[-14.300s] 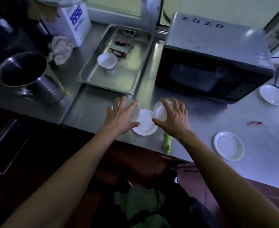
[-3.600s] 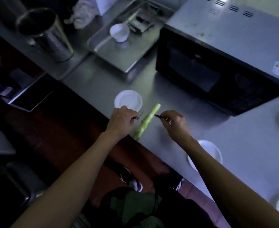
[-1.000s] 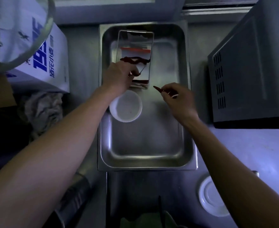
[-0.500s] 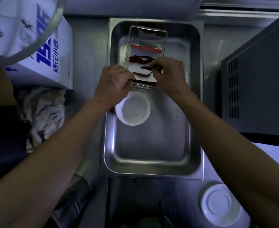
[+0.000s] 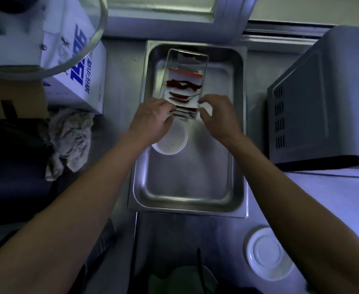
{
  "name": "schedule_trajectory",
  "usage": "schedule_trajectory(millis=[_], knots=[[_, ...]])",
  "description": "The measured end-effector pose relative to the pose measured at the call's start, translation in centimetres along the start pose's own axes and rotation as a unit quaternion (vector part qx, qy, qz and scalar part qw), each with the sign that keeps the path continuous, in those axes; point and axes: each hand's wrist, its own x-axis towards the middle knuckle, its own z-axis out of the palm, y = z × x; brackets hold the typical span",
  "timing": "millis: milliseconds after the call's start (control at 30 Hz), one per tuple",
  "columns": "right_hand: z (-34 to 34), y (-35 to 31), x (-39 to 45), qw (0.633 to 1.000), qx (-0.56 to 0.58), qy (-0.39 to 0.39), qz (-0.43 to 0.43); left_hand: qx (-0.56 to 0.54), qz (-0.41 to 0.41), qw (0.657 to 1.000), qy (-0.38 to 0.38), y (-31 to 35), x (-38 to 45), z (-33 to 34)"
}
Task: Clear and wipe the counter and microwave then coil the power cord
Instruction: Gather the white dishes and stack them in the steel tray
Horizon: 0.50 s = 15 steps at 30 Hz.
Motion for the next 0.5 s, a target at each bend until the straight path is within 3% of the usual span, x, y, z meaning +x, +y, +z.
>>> schedule_trajectory(millis=[167,500], knots=[[-2.6,1.2,-7.2,0.999,0.014,-0.039,0.019,0.027,-0.027,0.998,-0.044,5.0,-3.3,0.1],[-6.2,4.3,-17.9,0.997,0.006,-0.078,0.014,0.028,-0.025,0.998,-0.048,14.4,-12.4,2.9]])
